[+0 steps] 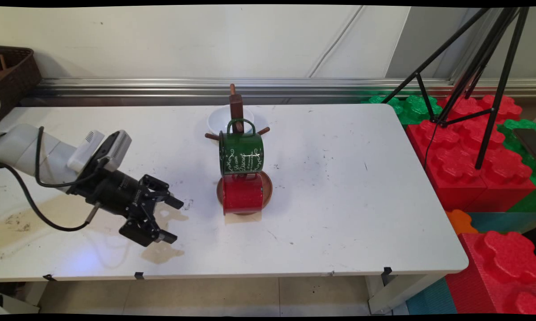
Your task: Pick up the red mug from the rack
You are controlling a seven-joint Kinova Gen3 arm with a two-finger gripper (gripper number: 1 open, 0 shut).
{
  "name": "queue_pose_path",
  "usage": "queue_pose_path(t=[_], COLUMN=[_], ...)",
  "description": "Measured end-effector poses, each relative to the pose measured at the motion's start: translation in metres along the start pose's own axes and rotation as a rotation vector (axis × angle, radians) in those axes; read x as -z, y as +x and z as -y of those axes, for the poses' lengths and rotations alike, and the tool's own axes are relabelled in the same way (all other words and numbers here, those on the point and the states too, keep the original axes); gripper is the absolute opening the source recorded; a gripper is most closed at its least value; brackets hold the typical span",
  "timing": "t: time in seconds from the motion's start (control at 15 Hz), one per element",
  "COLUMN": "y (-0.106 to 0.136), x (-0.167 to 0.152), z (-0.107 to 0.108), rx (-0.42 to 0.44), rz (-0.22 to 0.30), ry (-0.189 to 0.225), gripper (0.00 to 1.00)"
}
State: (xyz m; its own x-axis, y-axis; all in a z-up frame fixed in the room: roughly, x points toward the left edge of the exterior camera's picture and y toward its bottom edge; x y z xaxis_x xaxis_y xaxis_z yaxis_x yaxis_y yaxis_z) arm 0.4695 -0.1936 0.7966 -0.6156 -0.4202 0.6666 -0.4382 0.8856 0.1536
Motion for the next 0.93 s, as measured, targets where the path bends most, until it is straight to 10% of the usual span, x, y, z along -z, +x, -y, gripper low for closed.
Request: queue_pose_path(t=[0.93], y=[0.011], x=[-0.022], z=[-0.02], rx=[0.001], rz=[-0.008], ry=[0.05], gripper=[1.0])
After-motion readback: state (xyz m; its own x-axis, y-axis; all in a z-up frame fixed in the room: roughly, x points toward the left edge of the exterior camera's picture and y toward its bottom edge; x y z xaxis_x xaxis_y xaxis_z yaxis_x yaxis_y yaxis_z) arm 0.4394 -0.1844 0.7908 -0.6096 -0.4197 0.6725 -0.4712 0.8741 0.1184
